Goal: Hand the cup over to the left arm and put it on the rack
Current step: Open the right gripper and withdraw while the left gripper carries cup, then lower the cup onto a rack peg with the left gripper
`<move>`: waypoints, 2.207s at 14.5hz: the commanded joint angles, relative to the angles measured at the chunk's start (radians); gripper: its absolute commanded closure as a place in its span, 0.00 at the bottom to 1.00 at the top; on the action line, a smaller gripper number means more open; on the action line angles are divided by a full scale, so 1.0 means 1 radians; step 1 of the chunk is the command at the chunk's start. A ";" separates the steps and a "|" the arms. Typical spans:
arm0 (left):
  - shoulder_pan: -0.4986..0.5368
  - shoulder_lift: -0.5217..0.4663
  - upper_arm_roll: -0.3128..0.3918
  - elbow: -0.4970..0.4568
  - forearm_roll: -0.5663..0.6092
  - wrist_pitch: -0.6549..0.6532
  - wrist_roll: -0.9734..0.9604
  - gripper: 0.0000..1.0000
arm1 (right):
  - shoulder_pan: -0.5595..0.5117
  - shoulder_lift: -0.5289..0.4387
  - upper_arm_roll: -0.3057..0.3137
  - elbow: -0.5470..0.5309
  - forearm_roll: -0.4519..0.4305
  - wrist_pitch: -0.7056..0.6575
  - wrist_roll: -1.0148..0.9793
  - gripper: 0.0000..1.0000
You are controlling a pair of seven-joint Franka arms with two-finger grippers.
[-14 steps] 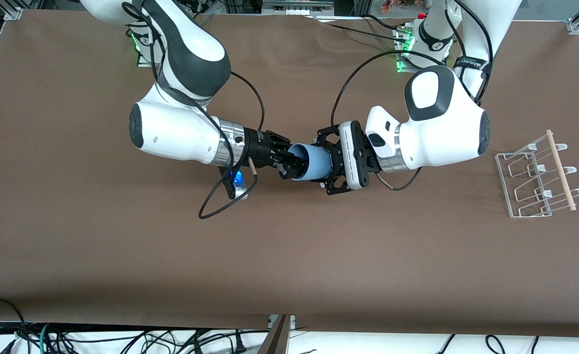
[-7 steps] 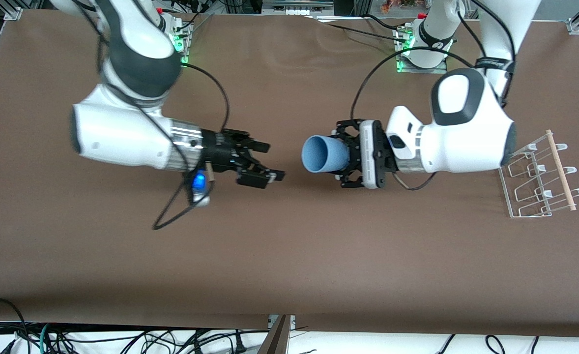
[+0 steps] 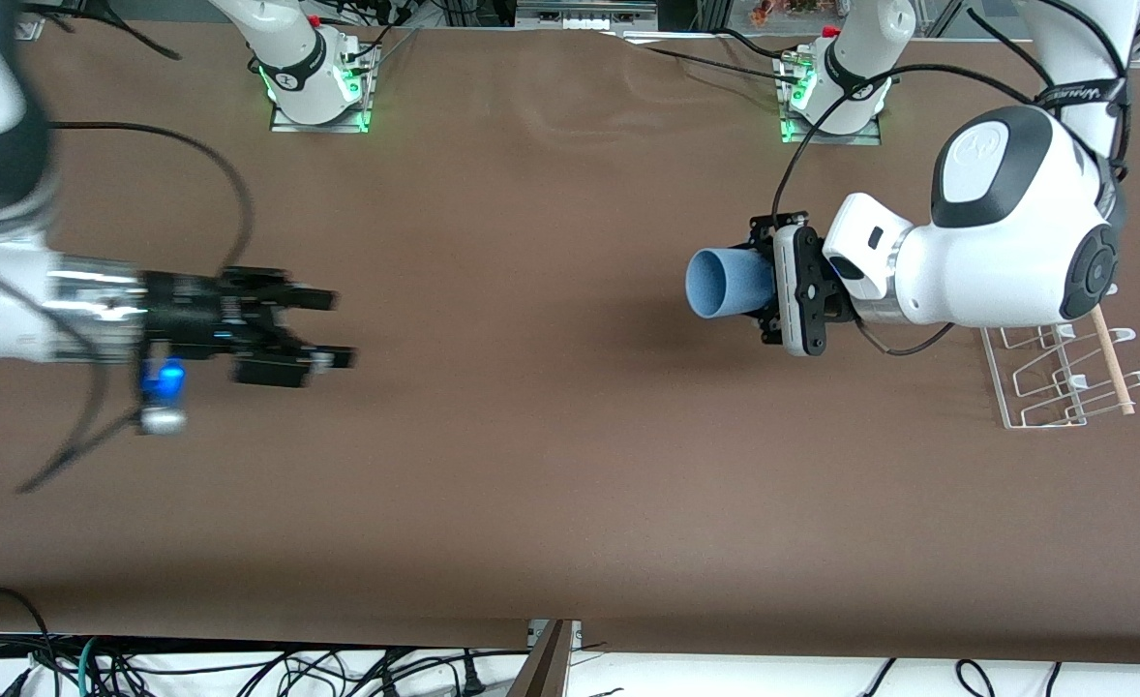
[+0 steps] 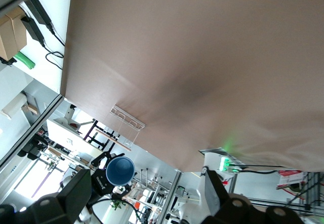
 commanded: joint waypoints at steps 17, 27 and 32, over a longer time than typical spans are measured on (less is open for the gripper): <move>0.022 0.059 -0.009 -0.183 1.397 -0.458 -0.280 0.99 | 0.030 -0.564 0.013 -0.611 -0.820 0.083 -0.466 0.01; 0.226 -0.079 -0.014 -0.625 1.679 -0.041 -0.488 0.99 | 0.104 -0.540 -0.211 -0.569 -0.843 0.071 -0.798 0.01; 0.266 -0.102 -0.017 -0.718 1.737 -0.006 -0.503 0.99 | 0.106 -0.521 -0.213 -0.548 -0.816 0.054 -0.796 0.01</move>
